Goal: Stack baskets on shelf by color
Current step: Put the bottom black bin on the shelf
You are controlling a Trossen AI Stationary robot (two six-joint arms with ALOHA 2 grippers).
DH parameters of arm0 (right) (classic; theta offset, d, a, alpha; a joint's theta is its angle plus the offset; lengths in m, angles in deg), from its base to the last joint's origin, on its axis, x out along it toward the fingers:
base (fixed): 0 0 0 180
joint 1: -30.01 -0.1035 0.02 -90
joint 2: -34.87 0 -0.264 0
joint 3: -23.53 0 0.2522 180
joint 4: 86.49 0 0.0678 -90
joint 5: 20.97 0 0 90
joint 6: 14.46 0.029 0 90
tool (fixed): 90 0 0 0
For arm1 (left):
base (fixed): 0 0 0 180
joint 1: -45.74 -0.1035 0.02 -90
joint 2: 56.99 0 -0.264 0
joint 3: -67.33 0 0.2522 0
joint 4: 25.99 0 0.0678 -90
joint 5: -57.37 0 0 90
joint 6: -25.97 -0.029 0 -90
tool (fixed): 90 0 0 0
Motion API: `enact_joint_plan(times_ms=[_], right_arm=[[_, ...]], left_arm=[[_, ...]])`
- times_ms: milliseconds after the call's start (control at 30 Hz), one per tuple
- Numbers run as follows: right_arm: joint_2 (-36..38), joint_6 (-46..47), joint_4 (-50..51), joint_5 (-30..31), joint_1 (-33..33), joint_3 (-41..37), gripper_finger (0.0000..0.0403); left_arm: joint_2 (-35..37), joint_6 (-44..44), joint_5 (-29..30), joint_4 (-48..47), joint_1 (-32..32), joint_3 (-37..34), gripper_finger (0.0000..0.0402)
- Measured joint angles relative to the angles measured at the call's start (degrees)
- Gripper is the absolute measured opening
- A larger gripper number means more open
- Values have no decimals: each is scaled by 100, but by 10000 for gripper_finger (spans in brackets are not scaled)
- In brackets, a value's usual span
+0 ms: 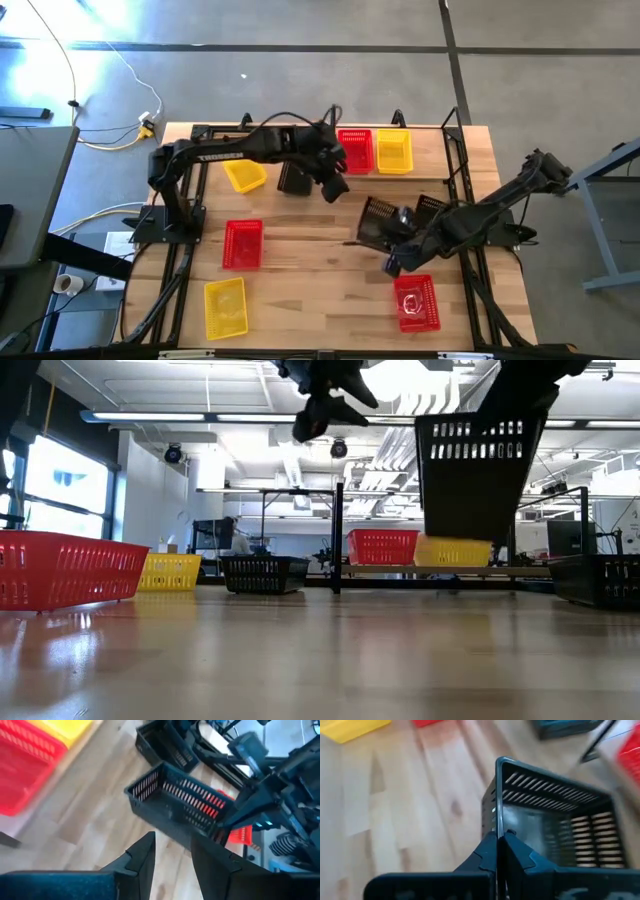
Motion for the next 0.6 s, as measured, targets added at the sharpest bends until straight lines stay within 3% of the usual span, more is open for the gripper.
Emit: enact_joint_plan(times_ms=[300,600], right_arm=[[1018,-875,1282,1116,82,-1,0],[2191,-1843,2695,1434,698,-1,0]], left_arm=[[153,-222,44,-4,-220,0,113],[153,-359,-23,-4,-438,0,113]])
